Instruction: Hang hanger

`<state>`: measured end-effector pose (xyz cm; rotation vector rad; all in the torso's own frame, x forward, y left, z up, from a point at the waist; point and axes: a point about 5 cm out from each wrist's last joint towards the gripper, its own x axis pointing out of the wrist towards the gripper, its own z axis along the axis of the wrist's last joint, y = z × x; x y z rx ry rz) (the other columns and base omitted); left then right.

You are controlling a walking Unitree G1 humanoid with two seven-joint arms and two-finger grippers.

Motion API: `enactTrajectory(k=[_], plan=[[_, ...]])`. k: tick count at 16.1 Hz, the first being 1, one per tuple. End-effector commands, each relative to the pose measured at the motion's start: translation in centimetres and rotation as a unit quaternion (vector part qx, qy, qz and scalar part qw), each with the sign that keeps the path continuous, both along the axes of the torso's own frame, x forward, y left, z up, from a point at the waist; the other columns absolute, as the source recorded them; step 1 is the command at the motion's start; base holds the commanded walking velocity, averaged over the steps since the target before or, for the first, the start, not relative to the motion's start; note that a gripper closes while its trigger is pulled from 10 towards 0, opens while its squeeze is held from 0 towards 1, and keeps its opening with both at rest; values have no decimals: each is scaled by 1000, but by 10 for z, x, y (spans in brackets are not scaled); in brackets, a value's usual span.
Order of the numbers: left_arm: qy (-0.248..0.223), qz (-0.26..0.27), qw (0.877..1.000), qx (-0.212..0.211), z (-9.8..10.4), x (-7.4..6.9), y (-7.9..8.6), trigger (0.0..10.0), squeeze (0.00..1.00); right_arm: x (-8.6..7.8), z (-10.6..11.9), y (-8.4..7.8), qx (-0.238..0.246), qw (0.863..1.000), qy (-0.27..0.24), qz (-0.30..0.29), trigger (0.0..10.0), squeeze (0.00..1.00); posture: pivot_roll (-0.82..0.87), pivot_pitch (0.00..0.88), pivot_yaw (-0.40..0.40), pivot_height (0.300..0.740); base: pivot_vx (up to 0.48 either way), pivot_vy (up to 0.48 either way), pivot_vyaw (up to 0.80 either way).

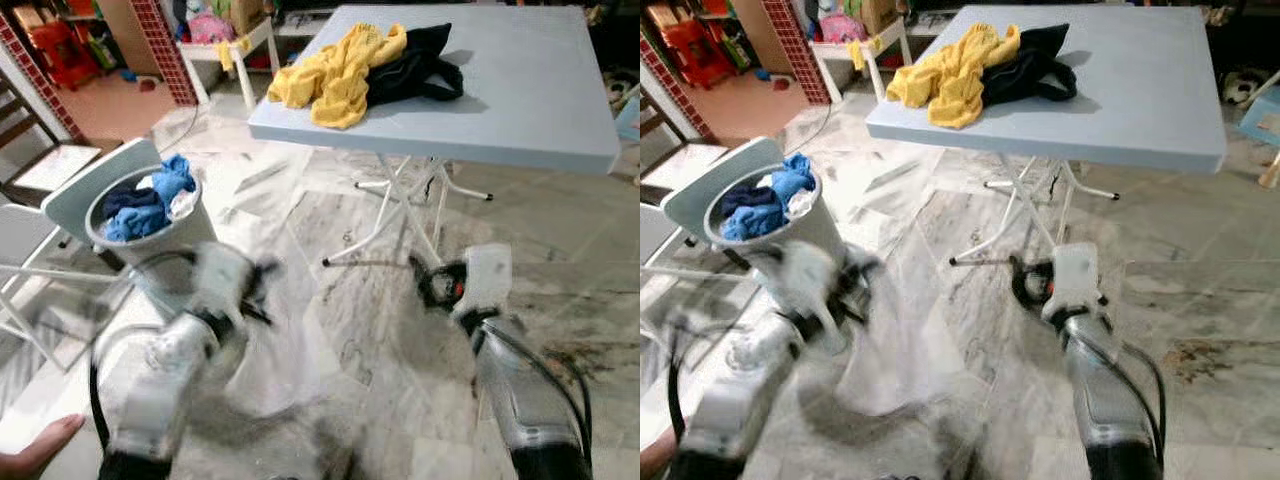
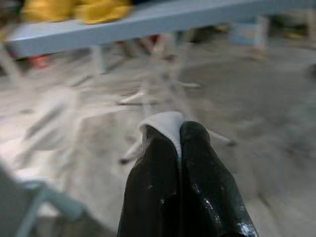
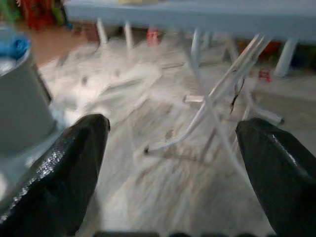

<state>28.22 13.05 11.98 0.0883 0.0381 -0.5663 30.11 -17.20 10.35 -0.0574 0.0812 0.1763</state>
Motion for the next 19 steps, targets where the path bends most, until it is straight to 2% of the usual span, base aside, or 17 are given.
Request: enactTrajectory(k=[1,3,4,5,6,8,9,11,13,19], plan=[[-17,-20,1000,15,8,-7,1,10000,0,-3,2,3,4,1000,1,10,10000,0,-34,85,109,740,0,0,0],[-12,-31,999,32,3,-21,-1,10000,0,-7,-1,-2,2,1000,5,0,10000,0,-43,92,110,740,0,0,0],[-14,7,1000,20,2,-26,2,10000,0,-9,0,-6,6,1000,5,-12,10000,0,-46,95,106,740,0,0,0],[-32,38,998,37,-2,-27,6,10000,0,-11,0,-7,12,1000,7,-16,10000,0,-49,93,94,740,0,0,0],[-29,72,997,29,-3,-27,10,10000,0,-15,-1,-5,15,1000,16,-14,10000,0,-52,90,89,740,0,0,0],[-19,78,997,12,-5,-29,12,10000,0,-17,0,-3,12,1000,19,-13,10000,0,-58,89,83,740,0,0,-488],[-13,103,994,15,-6,-28,21,10000,0,-20,-2,0,17,999,25,-12,10000,0,-71,80,80,740,0,0,-788],[-3,107,994,6,-6,-24,23,10000,0,-24,-4,2,22,999,29,-16,10000,0,-84,72,85,740,0,0,-788],[7,124,992,-38,-5,-17,22,10000,0,-29,-5,7,27,999,35,-18,10000,0,-96,66,92,740,0,0,-788],[18,115,992,-41,-2,-7,20,10000,0,-35,-9,10,28,998,43,-31,10000,0,-104,60,113,740,0,249,-798]])
